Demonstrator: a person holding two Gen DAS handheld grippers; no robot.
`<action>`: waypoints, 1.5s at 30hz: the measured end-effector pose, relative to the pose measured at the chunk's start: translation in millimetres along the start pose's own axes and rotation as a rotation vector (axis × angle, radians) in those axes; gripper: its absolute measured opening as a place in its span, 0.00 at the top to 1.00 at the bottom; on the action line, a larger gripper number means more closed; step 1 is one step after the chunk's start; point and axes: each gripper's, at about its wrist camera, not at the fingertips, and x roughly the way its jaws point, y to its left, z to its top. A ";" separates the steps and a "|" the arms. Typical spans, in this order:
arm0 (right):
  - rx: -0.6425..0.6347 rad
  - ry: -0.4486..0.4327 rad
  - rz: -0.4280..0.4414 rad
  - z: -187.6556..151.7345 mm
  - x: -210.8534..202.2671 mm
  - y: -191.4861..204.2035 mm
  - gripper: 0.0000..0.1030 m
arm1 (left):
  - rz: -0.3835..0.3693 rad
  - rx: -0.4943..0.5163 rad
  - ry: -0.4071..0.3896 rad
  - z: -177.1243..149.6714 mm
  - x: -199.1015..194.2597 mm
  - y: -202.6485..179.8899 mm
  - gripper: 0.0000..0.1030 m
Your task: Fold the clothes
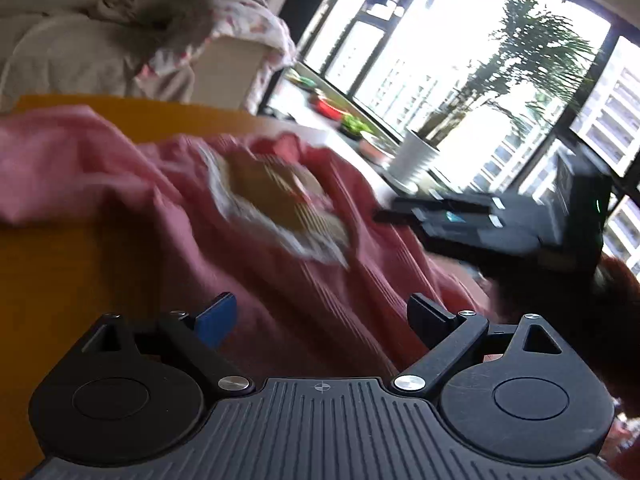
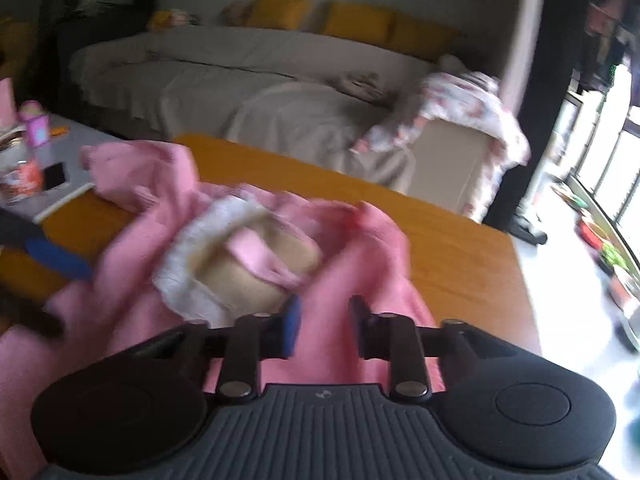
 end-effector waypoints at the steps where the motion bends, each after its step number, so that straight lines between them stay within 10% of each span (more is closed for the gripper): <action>1: 0.004 -0.012 0.026 6.8 -0.2 3.8 0.76 | -0.004 -0.012 -0.005 -1.7 -0.3 2.7 0.07; 15: 0.562 0.230 0.338 72.3 170.7 -49.9 0.57 | -0.141 -0.126 -0.061 4.6 12.6 29.6 0.03; 18: 0.686 0.109 0.515 85.7 170.4 -61.6 0.57 | -0.156 -0.140 -0.043 3.1 14.3 33.4 0.03; 21: 0.795 -0.096 0.447 99.2 161.9 -85.2 0.57 | -0.155 -0.145 -0.011 -0.7 17.5 35.2 0.02; 32: 0.351 -0.116 0.120 72.1 97.8 -105.1 0.34 | -0.108 -0.128 -0.002 -7.2 3.5 31.4 0.02; 45: 0.293 0.067 0.161 -88.8 -30.6 -66.0 0.52 | -0.077 -0.176 0.018 -7.5 13.9 35.3 0.01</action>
